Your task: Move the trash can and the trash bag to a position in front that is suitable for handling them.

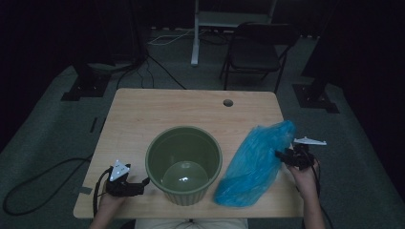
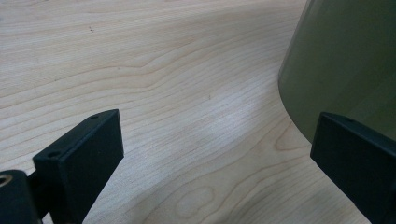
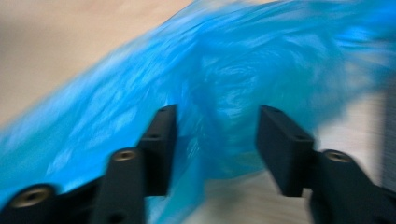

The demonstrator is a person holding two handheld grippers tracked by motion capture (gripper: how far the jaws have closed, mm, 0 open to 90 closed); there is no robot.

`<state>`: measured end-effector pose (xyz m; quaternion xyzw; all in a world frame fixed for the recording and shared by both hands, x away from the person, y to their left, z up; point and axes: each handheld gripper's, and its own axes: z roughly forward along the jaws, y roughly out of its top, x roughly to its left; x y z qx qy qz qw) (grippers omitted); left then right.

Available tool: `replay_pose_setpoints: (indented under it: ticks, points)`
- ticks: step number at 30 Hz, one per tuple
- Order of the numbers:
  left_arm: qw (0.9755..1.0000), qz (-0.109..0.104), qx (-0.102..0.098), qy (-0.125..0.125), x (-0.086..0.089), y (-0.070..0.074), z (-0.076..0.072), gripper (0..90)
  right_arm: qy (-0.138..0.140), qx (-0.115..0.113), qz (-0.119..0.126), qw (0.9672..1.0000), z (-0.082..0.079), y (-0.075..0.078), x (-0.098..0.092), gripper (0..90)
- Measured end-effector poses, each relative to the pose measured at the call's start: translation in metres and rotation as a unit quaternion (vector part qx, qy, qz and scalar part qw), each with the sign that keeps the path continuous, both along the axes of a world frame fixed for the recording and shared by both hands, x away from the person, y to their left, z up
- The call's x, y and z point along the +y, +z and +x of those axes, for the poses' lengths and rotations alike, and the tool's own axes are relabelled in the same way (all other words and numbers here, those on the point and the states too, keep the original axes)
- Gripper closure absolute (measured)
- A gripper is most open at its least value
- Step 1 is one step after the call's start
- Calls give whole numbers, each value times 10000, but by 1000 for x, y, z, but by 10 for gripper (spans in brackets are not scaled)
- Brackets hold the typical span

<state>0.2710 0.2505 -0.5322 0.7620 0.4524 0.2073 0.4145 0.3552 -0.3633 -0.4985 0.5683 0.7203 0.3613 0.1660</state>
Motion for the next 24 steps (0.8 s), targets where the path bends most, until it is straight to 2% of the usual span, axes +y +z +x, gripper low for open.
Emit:
replay_pose_setpoints:
  ticks: [1,3,4,8,11,14,18,20,21,24]
  points:
    - [10000,-6,7,0,0,0,0,31,-425,-65,110,9990,1,1,-5,389]
    - [10000,-7,1,-10,-1,0,0,31,-786,-99,345,9963,6,-1,-12,320]
    - [10000,1,-1,-20,-1,0,0,31,-901,-65,399,9951,9,-3,-14,303]
    - [10000,-5,12,-3,-1,0,0,31,-1335,145,355,9903,23,-14,-18,291]
    - [10000,2,7,5,0,0,0,31,-1549,382,228,9869,34,-27,-18,293]
    - [10000,10,10,5,0,0,0,31,-1524,463,133,9871,39,-37,-12,295]
    - [10000,3,25,10,0,-1,0,31,-1456,354,18,9887,44,-38,1,311]
    - [10000,23,15,-1,0,0,0,31,-1271,306,-265,9911,48,-38,11,352]
    - [10000,24,11,-1,0,0,0,31,-1202,281,-381,9916,51,-39,16,375]
    - [10000,10,6,9,1,0,0,31,-954,189,-823,9918,57,-38,33,589]
